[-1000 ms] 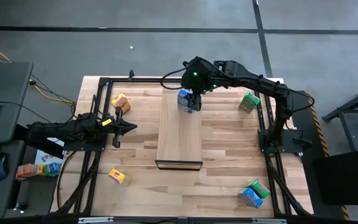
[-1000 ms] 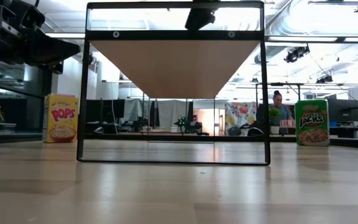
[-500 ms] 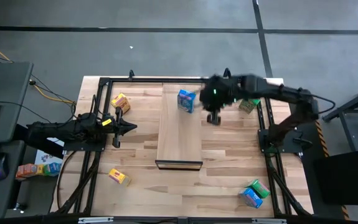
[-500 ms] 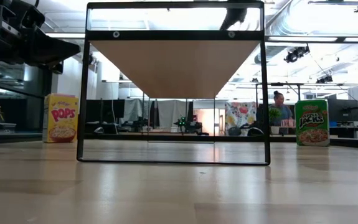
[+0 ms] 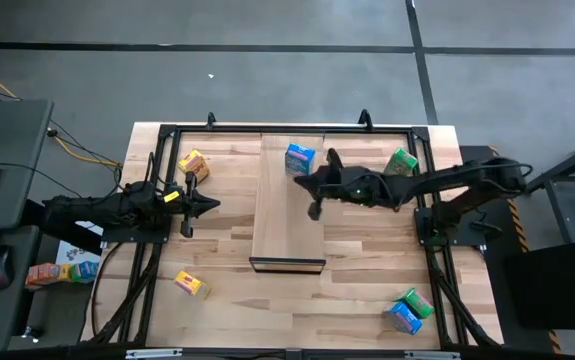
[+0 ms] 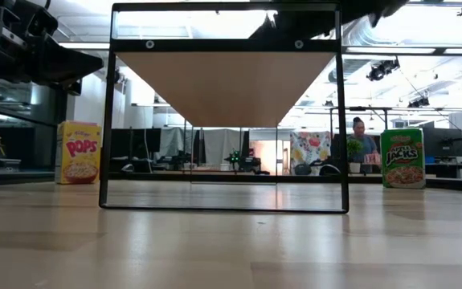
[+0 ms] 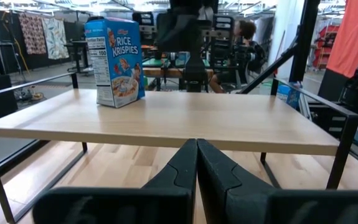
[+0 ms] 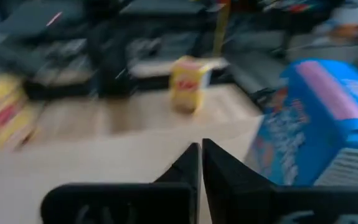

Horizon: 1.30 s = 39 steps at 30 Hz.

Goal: Stack cereal on shelf
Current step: Adjust the blue cereal box on the shelf

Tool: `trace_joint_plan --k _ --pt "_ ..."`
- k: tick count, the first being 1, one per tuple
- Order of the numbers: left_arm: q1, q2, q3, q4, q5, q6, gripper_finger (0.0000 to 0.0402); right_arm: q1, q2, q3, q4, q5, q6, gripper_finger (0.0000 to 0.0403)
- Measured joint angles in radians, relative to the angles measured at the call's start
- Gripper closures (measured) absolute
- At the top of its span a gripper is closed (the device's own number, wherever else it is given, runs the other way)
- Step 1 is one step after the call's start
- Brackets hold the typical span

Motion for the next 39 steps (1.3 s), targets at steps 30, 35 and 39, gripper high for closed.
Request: trace_joint_plan --k 30,35,39 --pt "0.0 0.0 0.0 0.0 0.0 0.0 0.0398 0.024 0.416 0.365 0.03 0.828 -0.058 0.0403" --pt "0.0 0.0 0.0 0.0 0.0 0.0 0.0398 -0.056 0.416 0.365 0.044 0.708 -0.057 0.0403" --pt "0.0 0.0 0.0 0.0 0.0 0.0 0.0398 -0.084 0.416 0.365 0.034 0.603 -0.033 0.0403"
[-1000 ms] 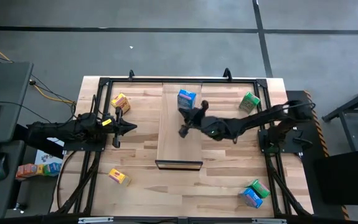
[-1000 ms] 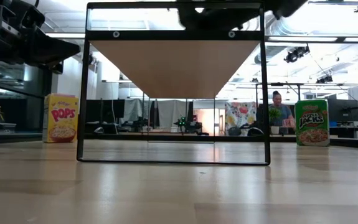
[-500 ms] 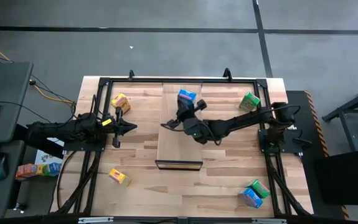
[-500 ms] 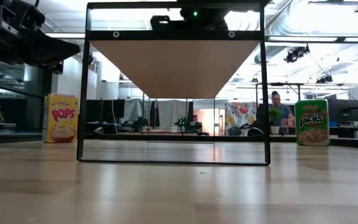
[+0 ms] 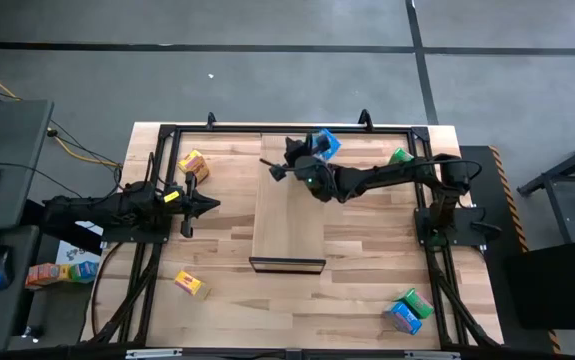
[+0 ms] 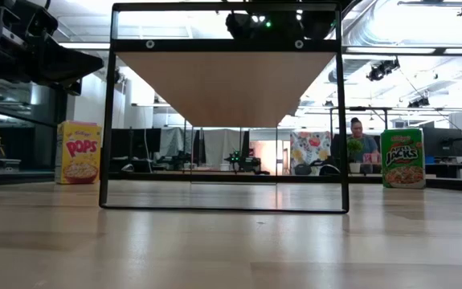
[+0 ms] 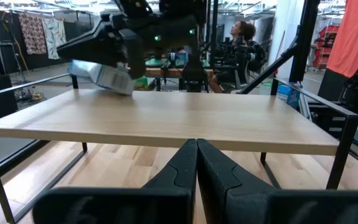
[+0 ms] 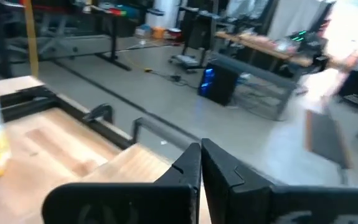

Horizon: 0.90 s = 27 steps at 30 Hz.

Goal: Stack cereal on shelf
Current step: Adjust the blue cereal box on the shelf

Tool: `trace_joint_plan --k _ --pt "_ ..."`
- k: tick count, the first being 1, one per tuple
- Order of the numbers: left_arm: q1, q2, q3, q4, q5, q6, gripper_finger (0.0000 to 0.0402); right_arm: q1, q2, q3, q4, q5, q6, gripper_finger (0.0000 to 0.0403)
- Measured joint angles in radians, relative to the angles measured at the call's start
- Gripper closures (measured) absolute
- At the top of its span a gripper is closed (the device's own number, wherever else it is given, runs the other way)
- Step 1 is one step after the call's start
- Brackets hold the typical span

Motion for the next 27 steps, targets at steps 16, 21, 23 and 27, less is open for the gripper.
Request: trace_joint_plan --k 16,21,23,27 --pt "0.0 0.0 0.0 0.0 0.0 0.0 0.0398 0.115 -0.374 -0.083 -0.78 0.002 0.168 0.0403" --pt "0.0 0.0 0.0 0.0 0.0 0.0 0.0398 0.138 -0.598 -0.357 -0.774 -0.038 0.362 0.0403" --pt "0.0 0.0 0.0 0.0 0.0 0.0 0.0398 0.126 -0.664 -0.458 -0.756 -0.057 0.448 0.0403" --pt "0.0 0.0 0.0 0.0 0.0 0.0 0.0398 0.063 -0.74 -0.588 -0.652 -0.144 0.559 0.0403"
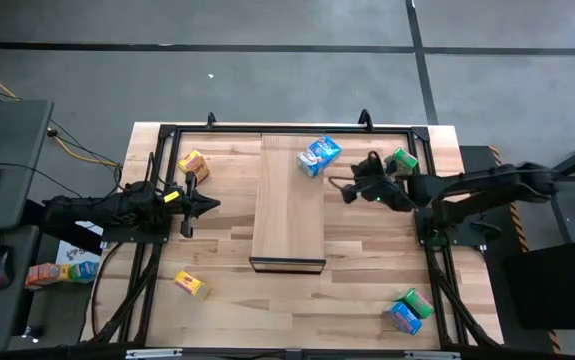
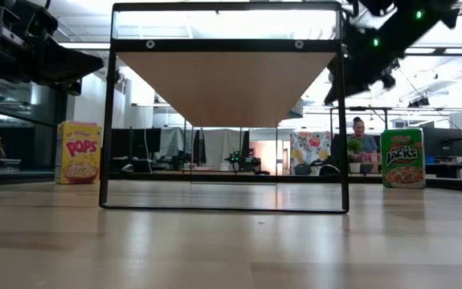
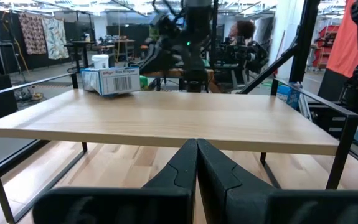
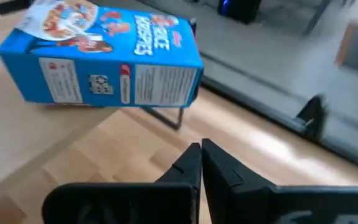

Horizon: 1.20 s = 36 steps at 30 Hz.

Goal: Stack cereal on shelf
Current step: Adjust the blue cereal box on the shelf

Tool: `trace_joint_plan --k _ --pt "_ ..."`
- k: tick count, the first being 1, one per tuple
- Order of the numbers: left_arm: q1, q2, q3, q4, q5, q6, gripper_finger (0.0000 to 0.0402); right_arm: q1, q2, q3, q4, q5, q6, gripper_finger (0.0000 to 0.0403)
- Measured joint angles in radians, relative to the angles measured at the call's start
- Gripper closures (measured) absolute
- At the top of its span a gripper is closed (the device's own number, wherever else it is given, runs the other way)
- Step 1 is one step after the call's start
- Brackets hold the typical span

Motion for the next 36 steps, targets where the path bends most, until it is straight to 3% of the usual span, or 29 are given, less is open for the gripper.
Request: trace_joint_plan --k 3,10,18,31,36 --pt "0.0 0.0 0.0 0.0 0.0 0.0 0.0398 -0.077 0.007 -0.063 0.103 -0.104 -0.005 0.0403" --pt "0.0 0.0 0.0 0.0 0.0 0.0 0.0398 -0.226 0.092 -0.147 0.369 -0.216 -0.046 0.0403" --pt "0.0 0.0 0.0 0.0 0.0 0.0 0.0398 -0.295 0.273 -0.187 0.743 -0.356 -0.093 0.0403" --pt "0.0 0.0 0.0 0.0 0.0 0.0 0.0398 -0.275 0.299 -0.186 1.052 -0.383 -0.195 0.0403" --pt "0.0 0.0 0.0 0.0 0.0 0.0 0.0398 -0.276 0.298 -0.186 1.09 -0.398 -0.203 0.0403"
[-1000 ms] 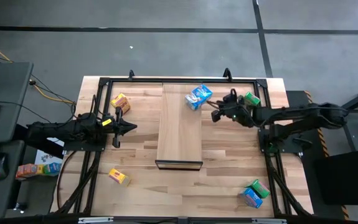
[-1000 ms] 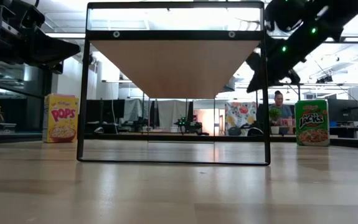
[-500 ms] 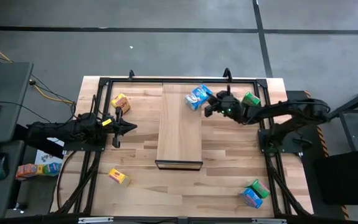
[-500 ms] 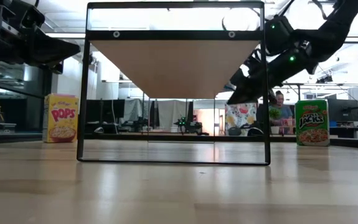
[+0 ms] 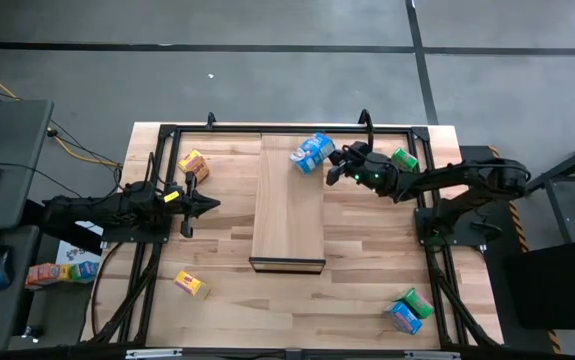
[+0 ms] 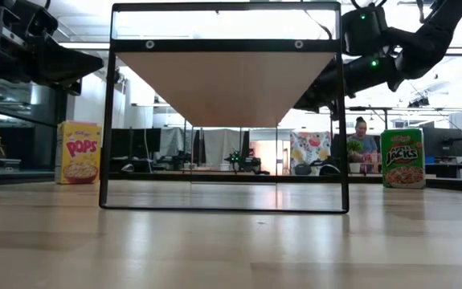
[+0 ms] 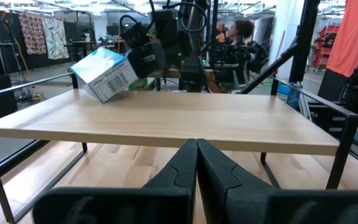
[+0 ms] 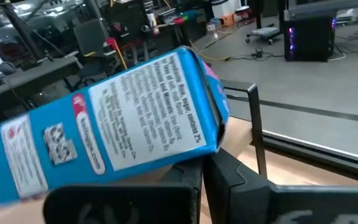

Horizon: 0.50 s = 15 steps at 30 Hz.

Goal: Stack cereal on shelf
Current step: Adjust the blue cereal box on the shelf

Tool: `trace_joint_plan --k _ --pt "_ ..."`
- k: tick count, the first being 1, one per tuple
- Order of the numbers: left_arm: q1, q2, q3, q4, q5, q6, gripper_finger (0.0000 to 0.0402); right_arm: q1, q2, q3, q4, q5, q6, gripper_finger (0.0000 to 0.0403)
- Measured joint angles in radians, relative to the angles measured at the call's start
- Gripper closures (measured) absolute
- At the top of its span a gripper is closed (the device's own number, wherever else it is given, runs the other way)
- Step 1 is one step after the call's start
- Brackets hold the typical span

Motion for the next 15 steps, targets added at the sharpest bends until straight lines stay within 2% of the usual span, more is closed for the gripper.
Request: trace_joint_plan --k 4,15 --pt "0.0 0.0 0.0 0.0 0.0 0.0 0.0398 0.0 0.0 0.0 0.034 -0.003 -0.032 0.0403" --pt "0.0 0.0 0.0 0.0 0.0 0.0 0.0398 0.011 0.0 0.001 0.156 -0.092 -0.061 0.0403"
